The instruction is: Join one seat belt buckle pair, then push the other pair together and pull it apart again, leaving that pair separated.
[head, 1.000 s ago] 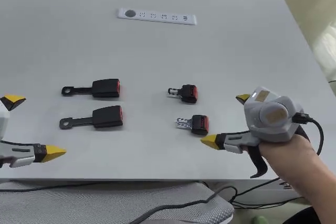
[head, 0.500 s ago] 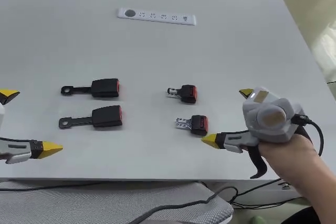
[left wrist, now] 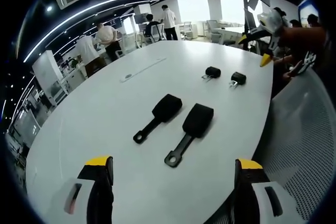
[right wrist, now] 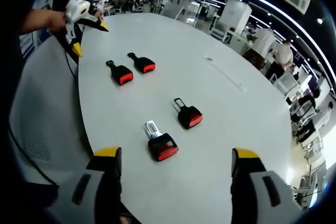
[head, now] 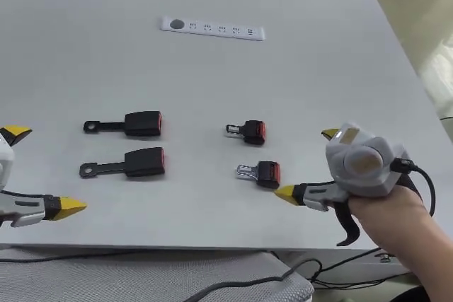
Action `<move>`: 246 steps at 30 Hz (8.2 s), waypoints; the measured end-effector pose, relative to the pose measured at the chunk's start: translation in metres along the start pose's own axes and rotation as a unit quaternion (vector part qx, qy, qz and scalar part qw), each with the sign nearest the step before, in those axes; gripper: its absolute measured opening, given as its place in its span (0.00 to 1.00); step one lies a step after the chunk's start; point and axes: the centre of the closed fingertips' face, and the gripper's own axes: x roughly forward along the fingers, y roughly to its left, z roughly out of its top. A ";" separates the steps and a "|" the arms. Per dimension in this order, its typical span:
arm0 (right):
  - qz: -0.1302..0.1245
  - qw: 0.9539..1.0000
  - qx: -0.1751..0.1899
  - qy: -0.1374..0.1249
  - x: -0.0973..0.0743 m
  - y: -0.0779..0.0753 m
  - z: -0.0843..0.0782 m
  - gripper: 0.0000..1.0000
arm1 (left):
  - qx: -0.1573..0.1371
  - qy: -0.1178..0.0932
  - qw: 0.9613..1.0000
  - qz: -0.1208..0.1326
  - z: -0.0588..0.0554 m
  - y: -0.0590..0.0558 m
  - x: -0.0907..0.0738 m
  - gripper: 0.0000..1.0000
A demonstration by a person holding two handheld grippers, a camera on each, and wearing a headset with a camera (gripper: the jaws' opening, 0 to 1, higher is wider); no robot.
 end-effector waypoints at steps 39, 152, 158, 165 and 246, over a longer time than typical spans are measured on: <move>0.010 1.000 -0.011 -0.022 -0.002 0.013 0.004 0.95 | -0.001 0.001 1.000 0.000 0.000 -0.005 -0.007 1.00; 0.249 0.952 -0.153 0.087 0.091 0.033 -0.038 0.33 | 0.294 0.101 0.926 -0.213 0.023 -0.060 0.127 0.32; 0.250 0.952 -0.151 0.091 0.091 0.034 -0.037 0.33 | 0.289 0.099 0.927 -0.217 0.022 -0.061 0.127 0.32; 0.246 0.953 -0.151 0.091 0.091 0.035 -0.035 0.34 | 0.283 0.099 0.927 -0.224 0.022 -0.061 0.128 0.32; 0.265 0.947 -0.180 0.014 0.156 0.122 0.079 0.33 | 0.284 0.116 0.921 -0.241 0.011 -0.054 0.144 0.32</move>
